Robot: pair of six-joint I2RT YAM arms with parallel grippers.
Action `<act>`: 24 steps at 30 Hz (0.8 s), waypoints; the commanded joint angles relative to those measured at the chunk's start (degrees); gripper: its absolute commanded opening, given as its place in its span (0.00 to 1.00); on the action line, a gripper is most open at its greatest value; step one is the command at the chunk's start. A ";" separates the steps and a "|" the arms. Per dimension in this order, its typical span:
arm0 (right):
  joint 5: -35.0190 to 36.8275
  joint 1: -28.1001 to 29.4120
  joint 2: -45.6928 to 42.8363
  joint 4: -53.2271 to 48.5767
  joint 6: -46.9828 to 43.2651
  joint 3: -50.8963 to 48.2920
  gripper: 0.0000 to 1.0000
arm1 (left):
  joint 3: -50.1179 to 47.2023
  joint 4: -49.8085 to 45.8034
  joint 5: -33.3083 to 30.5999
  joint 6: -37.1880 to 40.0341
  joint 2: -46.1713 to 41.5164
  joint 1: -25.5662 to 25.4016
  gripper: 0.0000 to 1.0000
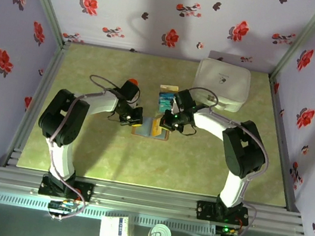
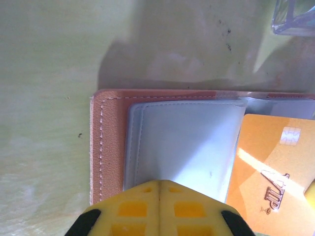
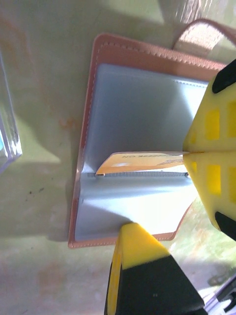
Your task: Take the credit cards out of the card holder
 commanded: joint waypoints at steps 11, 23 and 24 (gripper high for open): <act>4.69 -0.32 -2.69 -4.03 -1.24 -0.62 0.06 | -1.36 -3.72 -2.02 2.05 -0.15 0.95 0.00; 10.23 -0.32 -3.28 -10.44 -3.36 0.89 0.04 | -3.53 -3.48 -2.08 1.05 -2.30 0.93 0.00; 9.96 -0.32 -3.49 -10.44 -3.44 1.04 0.04 | -3.75 -3.37 -2.11 0.85 -2.66 0.96 0.00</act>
